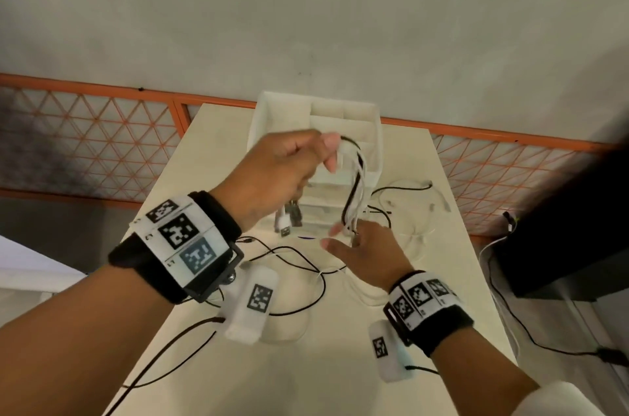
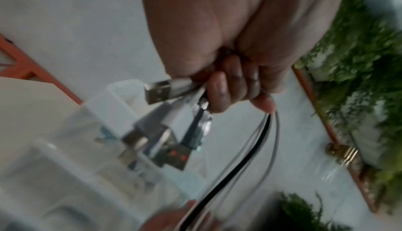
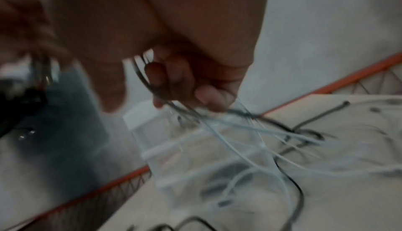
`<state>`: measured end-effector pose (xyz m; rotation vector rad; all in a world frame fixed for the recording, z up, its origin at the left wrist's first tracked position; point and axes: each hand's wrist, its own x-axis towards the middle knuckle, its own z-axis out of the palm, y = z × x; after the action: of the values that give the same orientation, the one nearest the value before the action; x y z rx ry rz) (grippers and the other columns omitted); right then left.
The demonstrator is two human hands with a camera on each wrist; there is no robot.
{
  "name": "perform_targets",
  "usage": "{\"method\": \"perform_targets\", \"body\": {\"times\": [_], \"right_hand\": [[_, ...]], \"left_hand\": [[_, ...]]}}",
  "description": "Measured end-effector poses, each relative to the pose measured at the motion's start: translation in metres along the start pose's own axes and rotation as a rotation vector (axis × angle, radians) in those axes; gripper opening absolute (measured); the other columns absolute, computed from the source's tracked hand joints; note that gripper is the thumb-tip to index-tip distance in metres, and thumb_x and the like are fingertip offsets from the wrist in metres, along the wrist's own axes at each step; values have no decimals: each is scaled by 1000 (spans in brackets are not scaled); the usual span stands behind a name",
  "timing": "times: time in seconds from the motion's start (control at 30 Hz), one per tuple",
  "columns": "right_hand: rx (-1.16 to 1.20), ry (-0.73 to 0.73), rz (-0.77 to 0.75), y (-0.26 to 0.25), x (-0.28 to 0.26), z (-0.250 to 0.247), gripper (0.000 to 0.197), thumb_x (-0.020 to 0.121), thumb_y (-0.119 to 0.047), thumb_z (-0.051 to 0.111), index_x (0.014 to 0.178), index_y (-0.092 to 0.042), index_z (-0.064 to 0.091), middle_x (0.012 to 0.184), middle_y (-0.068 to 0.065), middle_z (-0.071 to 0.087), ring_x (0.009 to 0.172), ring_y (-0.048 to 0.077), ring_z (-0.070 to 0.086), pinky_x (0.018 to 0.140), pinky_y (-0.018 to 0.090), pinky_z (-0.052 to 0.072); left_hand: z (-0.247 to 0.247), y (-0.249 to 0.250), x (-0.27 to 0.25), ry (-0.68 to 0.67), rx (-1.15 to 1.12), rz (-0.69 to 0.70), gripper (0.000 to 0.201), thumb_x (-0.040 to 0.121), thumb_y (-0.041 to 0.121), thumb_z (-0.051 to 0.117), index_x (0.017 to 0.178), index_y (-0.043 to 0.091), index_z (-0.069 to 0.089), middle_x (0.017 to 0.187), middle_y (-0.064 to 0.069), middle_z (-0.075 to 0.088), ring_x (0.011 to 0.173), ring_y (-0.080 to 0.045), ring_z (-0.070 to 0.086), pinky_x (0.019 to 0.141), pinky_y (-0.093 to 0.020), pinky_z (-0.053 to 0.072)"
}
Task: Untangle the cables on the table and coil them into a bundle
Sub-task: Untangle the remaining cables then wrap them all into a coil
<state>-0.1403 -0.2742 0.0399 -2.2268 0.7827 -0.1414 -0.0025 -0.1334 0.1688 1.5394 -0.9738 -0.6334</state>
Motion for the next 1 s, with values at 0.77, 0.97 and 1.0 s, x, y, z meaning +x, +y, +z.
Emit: {"method": "perform_targets", "body": {"times": [0.77, 0.97, 1.0], "right_hand": [[-39, 131, 620, 110, 35, -32, 63, 83, -37, 72, 137, -16, 47, 111, 16, 72, 85, 33, 74, 79, 44, 63], [-497, -314, 296, 96, -19, 56, 37, 89, -46, 59, 120, -26, 58, 124, 0, 59, 118, 24, 58, 96, 34, 46], [-535, -298, 283, 92, -20, 61, 32, 92, -44, 55, 118, -24, 59, 123, 1, 61, 116, 24, 59, 93, 33, 46]], "left_hand": [[-30, -102, -35, 198, 238, -475, 43, 98, 41, 51, 71, 10, 62, 49, 6, 37, 42, -11, 31, 45, -26, 28], [-14, -102, -33, 177, 41, -566, 39, 101, 38, 47, 73, 11, 55, 48, 10, 37, 41, -9, 27, 41, -23, 25], [-13, -100, -32, 163, 24, -567, 38, 101, 37, 47, 74, 11, 55, 48, 10, 38, 41, -9, 26, 40, -22, 25]]}}
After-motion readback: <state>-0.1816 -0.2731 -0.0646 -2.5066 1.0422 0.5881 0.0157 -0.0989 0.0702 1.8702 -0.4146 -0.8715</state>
